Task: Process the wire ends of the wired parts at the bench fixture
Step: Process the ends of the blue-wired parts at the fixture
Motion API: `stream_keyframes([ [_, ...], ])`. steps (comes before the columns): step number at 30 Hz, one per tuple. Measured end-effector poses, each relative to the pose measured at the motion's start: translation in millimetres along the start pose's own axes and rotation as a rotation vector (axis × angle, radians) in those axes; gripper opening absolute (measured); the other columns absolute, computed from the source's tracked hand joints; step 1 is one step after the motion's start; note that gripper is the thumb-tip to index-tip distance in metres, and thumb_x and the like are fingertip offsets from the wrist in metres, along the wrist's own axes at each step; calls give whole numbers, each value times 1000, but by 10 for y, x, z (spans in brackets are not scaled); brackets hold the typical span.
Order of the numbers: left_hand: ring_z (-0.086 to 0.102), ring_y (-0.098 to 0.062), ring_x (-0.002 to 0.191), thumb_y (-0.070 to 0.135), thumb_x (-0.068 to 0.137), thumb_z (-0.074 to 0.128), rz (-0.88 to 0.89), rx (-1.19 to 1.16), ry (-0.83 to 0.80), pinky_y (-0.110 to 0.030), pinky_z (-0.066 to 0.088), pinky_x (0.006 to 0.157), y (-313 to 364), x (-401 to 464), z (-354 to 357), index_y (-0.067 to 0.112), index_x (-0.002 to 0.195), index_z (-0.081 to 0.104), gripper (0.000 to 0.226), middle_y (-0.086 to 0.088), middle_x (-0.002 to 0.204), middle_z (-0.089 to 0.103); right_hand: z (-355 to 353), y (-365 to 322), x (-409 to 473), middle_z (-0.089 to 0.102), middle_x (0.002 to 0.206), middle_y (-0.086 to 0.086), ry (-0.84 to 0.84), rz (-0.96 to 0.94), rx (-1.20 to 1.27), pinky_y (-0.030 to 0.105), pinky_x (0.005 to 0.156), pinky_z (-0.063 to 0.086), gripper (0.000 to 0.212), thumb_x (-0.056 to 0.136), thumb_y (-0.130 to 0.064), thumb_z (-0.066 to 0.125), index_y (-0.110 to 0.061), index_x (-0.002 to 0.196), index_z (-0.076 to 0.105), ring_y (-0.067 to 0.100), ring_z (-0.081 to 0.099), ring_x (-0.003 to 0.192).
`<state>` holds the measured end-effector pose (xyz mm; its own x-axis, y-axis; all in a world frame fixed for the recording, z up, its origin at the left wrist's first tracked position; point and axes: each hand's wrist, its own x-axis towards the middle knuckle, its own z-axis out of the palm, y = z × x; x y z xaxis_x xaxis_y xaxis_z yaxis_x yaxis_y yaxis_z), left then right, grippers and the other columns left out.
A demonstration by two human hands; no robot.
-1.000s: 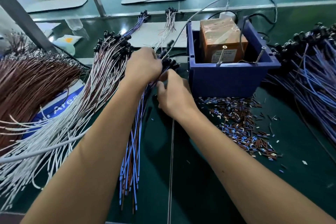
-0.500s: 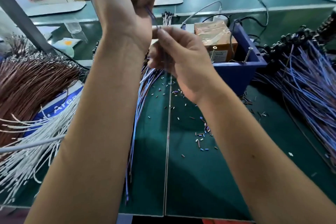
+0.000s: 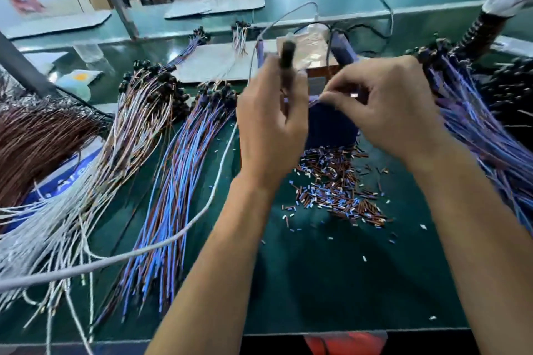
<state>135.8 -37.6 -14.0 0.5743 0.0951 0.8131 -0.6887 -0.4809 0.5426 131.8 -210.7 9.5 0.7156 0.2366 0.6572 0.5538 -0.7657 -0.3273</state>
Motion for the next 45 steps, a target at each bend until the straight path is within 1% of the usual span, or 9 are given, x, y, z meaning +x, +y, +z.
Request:
stream_keyframes([
  [3,54,-25,81,0,88,62,17,140,-233,-39,43,69,-109,-261,120,1,91,59,4,-8,90,60,156,86,-190,76,92,6,-95,-22,-21,48,77,54,18,94,-29,73,-13,96,79,30,71,87],
  [9,59,-21,72,7,83,67,72,118,-453,-38,49,65,-227,-408,64,14,107,61,26,12,84,60,322,246,-349,77,89,4,-23,-50,59,44,71,56,25,95,-32,68,-10,98,79,26,72,82],
  [13,67,-27,71,14,89,75,-7,131,-461,-41,53,65,-396,-454,70,11,101,68,14,3,80,71,372,363,-452,77,87,-4,-31,51,126,35,76,57,19,91,-33,77,-16,98,79,12,72,79],
  [20,70,-33,74,16,88,75,-69,255,-339,-44,54,67,-531,-456,24,10,95,75,9,-5,83,76,267,609,-548,73,72,-13,-51,226,197,37,70,57,10,87,-28,81,-18,90,82,5,69,66],
  [26,74,-24,90,13,85,74,-25,201,-511,-41,56,78,-405,-470,100,18,108,78,23,1,97,79,373,444,-534,75,76,-6,-182,135,208,40,70,54,7,87,-21,79,-17,92,82,12,68,70],
  [29,73,-25,83,5,82,74,-1,167,-521,-40,55,73,-364,-475,127,15,101,79,22,0,89,78,391,412,-542,76,78,-6,-201,127,216,38,71,55,7,87,-18,80,-18,94,82,11,69,72],
  [35,63,-20,67,14,86,77,-91,199,-422,-36,49,63,-421,-467,61,17,89,77,5,1,74,72,261,559,-544,74,66,-9,-86,364,360,23,67,55,6,88,-19,82,-22,83,80,5,69,62],
  [40,67,-17,73,20,88,76,-71,161,-456,-35,51,67,-338,-498,119,18,93,78,6,5,81,75,339,485,-543,74,70,-11,-149,352,413,17,68,53,23,89,-10,78,-30,78,75,1,67,63],
  [45,50,-9,59,18,91,75,-122,115,-395,-30,39,57,-353,-497,151,18,80,71,12,15,63,55,390,463,-549,75,67,-9,-92,373,503,14,63,48,14,90,-22,79,-28,78,77,0,65,59],
])
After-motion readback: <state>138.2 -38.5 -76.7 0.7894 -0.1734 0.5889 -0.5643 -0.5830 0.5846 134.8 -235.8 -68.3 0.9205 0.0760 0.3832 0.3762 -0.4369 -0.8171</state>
